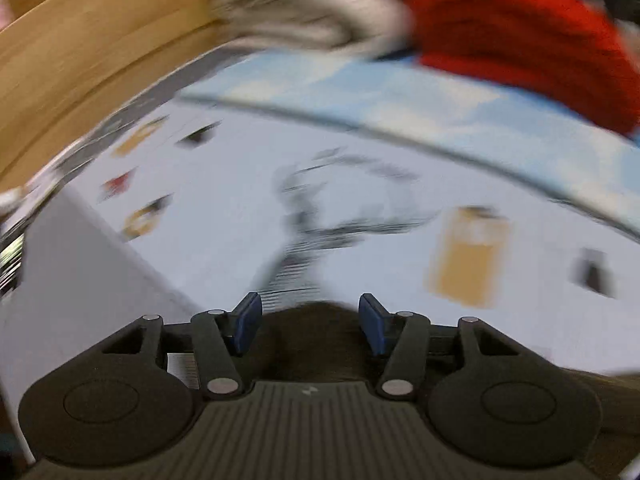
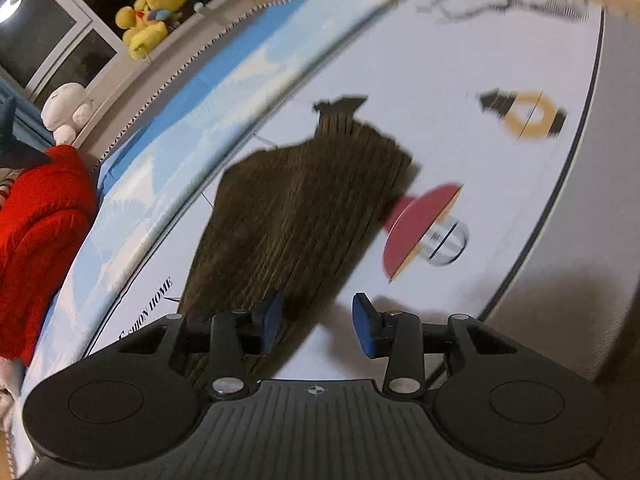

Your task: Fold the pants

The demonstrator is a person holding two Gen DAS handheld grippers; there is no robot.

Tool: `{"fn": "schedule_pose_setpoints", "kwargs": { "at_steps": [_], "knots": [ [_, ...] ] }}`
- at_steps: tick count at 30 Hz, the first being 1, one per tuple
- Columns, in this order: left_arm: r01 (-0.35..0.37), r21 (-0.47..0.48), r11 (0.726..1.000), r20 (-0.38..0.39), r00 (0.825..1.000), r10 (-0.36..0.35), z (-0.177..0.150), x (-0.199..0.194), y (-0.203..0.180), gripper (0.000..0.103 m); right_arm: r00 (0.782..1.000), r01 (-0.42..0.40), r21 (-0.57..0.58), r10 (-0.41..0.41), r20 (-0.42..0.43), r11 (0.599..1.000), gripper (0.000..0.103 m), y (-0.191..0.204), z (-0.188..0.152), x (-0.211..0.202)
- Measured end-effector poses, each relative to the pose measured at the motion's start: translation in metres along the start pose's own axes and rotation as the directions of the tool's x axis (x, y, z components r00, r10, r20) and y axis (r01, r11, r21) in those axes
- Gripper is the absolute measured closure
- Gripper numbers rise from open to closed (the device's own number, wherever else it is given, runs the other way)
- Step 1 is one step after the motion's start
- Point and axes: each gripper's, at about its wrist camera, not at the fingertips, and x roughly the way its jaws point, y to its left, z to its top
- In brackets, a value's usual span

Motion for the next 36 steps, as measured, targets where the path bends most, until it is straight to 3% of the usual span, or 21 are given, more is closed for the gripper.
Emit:
{"fn": "schedule_pose_setpoints", "kwargs": {
  "at_steps": [1, 2, 3, 4, 6, 7, 9, 12, 13, 14, 15, 17, 18, 19, 21, 25, 27, 29, 32, 34, 36],
  "knots": [
    [0.082, 0.043, 0.996, 0.017, 0.996, -0.083, -0.002, -0.011, -0.015, 0.045, 1.0, 0.0, 0.015, 0.0, -0.006, 1.0, 0.061, 0.0, -0.002, 0.005],
    [0.203, 0.104, 0.974, 0.023, 0.978, -0.206, -0.005, -0.022, -0.032, 0.043, 1.0, 0.0, 0.03, 0.0, 0.006, 1.0, 0.061, 0.002, -0.003, 0.007],
    [0.33, 0.179, 0.927, 0.001, 0.942, -0.336, -0.01, -0.03, -0.052, 0.043, 1.0, -0.005, 0.049, 0.004, 0.024, 0.999, 0.061, 0.004, -0.004, 0.006],
    [0.437, 0.271, 0.858, -0.027, 0.894, -0.447, -0.018, -0.038, -0.074, 0.043, 0.999, -0.012, 0.065, 0.01, 0.036, 0.998, 0.061, 0.006, -0.004, 0.006],
    [0.531, 0.429, 0.731, -0.072, 0.827, -0.558, -0.038, -0.049, -0.112, 0.03, 0.997, -0.041, 0.091, 0.035, 0.064, 0.995, 0.061, 0.007, -0.004, 0.005],
    [0.541, 0.496, 0.68, -0.089, 0.81, -0.579, -0.049, -0.052, -0.127, 0.026, 0.996, -0.05, 0.099, 0.041, 0.084, 0.994, 0.061, 0.009, -0.005, 0.004],
    [0.532, 0.601, 0.596, -0.118, 0.797, -0.592, -0.07, -0.056, -0.157, 0.022, 0.992, -0.063, 0.108, 0.051, 0.115, 0.992, 0.061, 0.01, -0.004, 0.004],
    [0.483, 0.693, 0.534, -0.135, 0.816, -0.563, -0.089, -0.051, -0.192, 0.028, 0.987, -0.082, 0.104, 0.067, 0.143, 0.991, 0.061, 0.01, -0.003, 0.004],
    [0.445, 0.727, 0.523, -0.114, 0.829, -0.547, -0.092, -0.048, -0.2, 0.041, 0.985, -0.086, 0.1, 0.07, 0.156, 0.991, 0.061, 0.009, -0.002, 0.004],
    [0.385, 0.759, 0.524, -0.076, 0.853, -0.517, -0.092, -0.044, -0.207, 0.085, 0.984, -0.089, 0.098, 0.072, 0.166, 0.991, 0.061, 0.008, -0.001, 0.004],
    [0.355, 0.741, 0.569, -0.029, 0.865, -0.501, -0.082, -0.039, -0.208, 0.088, 0.981, -0.096, 0.1, 0.077, 0.178, 0.99, 0.061, 0.007, 0.001, 0.003],
    [0.378, 0.532, 0.758, 0.108, 0.857, -0.504, -0.048, -0.035, -0.187, 0.086, 0.972, -0.123, 0.103, 0.099, 0.212, 0.987, 0.061, 0.004, 0.002, 0.0],
    [0.356, 0.439, 0.825, 0.152, 0.875, -0.459, -0.036, -0.034, -0.18, 0.081, 0.967, -0.132, 0.099, 0.106, 0.231, 0.986, 0.06, 0.003, 0.003, -0.002],
    [0.319, 0.387, 0.865, 0.178, 0.895, -0.41, -0.029, -0.034, -0.177, 0.079, 0.962, -0.135, 0.091, 0.108, 0.251, 0.987, 0.06, 0.004, 0.002, -0.004],
    [0.29, 0.357, 0.888, 0.207, 0.902, -0.378, -0.027, -0.037, -0.175, 0.078, 0.955, -0.125, 0.069, 0.101, 0.279, 0.99, 0.06, 0.005, 0.002, -0.005],
    [0.323, 0.372, 0.87, 0.206, 0.885, -0.417, -0.033, -0.045, -0.18, 0.076, 0.952, -0.054, 0.105, 0.019, 0.305, 0.993, 0.059, 0.004, -0.005, -0.004],
    [0.4, 0.374, 0.837, 0.158, 0.861, -0.483, -0.039, -0.05, -0.184, 0.076, 0.948, 0.006, 0.132, -0.048, 0.315, 0.991, 0.058, 0.004, -0.013, -0.004],
    [0.508, 0.415, 0.755, 0.072, 0.809, -0.584, -0.049, -0.055, -0.192, 0.076, 0.944, 0.049, 0.15, -0.095, 0.315, 0.987, 0.058, 0.006, -0.021, -0.003],
    [0.601, 0.491, 0.631, -0.058, 0.745, -0.664, -0.065, -0.053, -0.206, 0.075, 0.95, 0.074, 0.149, -0.115, 0.291, 0.986, 0.058, 0.014, -0.033, 0.001],
    [0.631, 0.522, 0.574, -0.129, 0.723, -0.679, -0.08, -0.053, -0.215, 0.068, 0.953, 0.074, 0.121, -0.106, 0.285, 0.99, 0.058, 0.024, -0.042, 0.001],
    [0.638, 0.545, 0.544, -0.173, 0.72, -0.672, -0.091, -0.05, -0.222, 0.053, 0.97, 0.032, 0.101, -0.055, 0.236, 0.994, 0.058, 0.03, -0.044, 0.012]
  ]
}}
